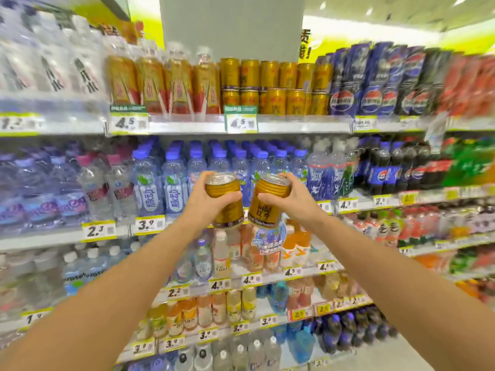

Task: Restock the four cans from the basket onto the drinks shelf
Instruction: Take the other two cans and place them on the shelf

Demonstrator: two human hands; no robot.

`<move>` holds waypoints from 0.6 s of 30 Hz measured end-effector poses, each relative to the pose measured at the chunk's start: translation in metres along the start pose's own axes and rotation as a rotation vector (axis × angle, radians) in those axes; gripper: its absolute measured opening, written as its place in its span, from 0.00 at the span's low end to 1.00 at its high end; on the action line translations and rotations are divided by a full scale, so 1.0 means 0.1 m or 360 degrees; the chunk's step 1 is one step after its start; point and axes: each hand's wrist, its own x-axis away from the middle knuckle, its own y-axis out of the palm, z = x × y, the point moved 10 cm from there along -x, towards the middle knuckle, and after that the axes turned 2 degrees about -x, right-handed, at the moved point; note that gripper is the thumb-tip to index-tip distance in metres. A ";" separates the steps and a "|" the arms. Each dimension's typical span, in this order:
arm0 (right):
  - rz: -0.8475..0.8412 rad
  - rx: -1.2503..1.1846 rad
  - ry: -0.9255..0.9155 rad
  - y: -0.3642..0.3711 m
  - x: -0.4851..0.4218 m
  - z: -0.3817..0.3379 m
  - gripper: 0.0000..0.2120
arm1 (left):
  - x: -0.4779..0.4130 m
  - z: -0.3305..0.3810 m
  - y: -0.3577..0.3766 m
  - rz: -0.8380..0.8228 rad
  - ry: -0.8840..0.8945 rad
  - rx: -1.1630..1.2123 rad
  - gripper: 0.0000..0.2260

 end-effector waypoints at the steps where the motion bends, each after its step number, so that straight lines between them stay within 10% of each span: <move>1: 0.0053 0.0012 -0.0034 -0.10 -0.03 -0.15 0.27 | -0.04 0.18 0.02 0.0019 0.0033 0.0011 0.21; 18: 0.0217 0.0172 -0.0406 -1.91 -1.54 -0.98 0.25 | -1.71 1.31 0.96 0.0317 0.0341 -0.0044 0.25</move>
